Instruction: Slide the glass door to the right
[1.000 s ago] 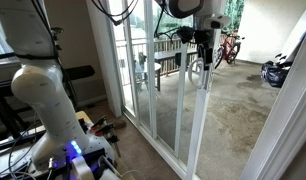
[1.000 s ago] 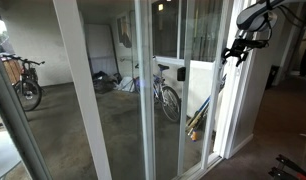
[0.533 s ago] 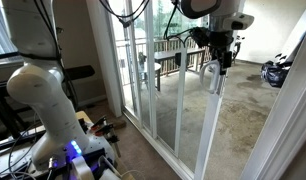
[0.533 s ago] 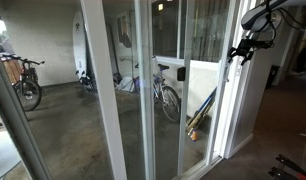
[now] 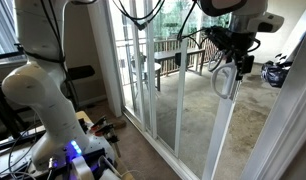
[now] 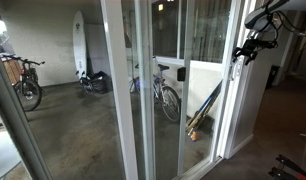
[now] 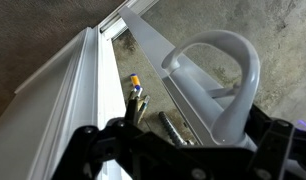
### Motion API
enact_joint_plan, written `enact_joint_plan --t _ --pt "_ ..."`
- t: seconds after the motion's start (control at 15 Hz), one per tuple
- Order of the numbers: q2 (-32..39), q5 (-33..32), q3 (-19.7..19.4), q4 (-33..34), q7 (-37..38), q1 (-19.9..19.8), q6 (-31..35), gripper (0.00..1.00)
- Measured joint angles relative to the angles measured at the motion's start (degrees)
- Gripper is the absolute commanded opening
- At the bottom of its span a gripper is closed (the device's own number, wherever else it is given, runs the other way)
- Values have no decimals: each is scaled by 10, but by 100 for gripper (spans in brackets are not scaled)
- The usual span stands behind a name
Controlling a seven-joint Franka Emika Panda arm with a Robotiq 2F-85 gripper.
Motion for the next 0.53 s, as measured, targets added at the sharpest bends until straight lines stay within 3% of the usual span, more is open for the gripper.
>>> enact_joint_plan --t 0.13,0.4,0.53 --pt "18 32 0 24 -3 -21 -18 100" --pt "41 188 5 46 -41 -97 -79 100" --pt "53 213 1 63 -74 -139 -109 100"
